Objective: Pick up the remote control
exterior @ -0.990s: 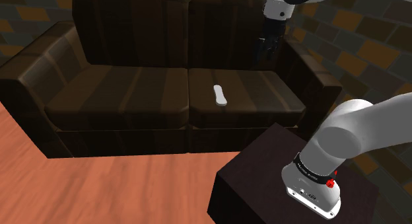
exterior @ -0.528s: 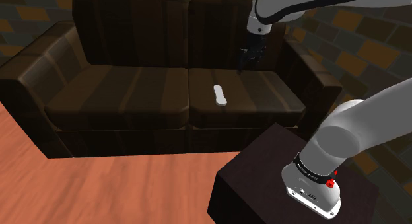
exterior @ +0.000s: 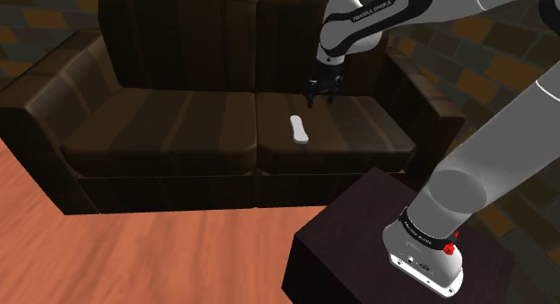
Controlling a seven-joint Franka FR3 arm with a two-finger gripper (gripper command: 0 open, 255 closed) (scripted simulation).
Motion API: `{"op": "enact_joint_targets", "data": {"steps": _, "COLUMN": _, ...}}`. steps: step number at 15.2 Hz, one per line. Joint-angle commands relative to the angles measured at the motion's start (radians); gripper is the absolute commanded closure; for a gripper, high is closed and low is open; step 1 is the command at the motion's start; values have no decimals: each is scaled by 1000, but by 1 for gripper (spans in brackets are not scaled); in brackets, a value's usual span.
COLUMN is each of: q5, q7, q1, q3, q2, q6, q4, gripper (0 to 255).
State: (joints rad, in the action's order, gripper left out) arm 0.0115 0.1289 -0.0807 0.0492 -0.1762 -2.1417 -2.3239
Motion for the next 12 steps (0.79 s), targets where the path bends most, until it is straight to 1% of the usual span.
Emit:
{"op": "enact_joint_targets", "data": {"steps": 1, "q5": -6, "q7": 25, "q1": -4, "q3": 2, "q2": 82, "q6": -53, "q4": 30, "gripper": 0}}
{"op": "enact_joint_targets", "data": {"steps": 7, "q5": -29, "q7": 76, "q1": -20, "q3": 18, "q2": 311, "q6": -159, "q4": 152, "gripper": 0}}
{"op": "enact_joint_targets", "data": {"steps": 12, "q5": -57, "q7": 111, "q1": -37, "q3": 30, "q2": 501, "q6": -215, "q4": 285, "gripper": 0}}
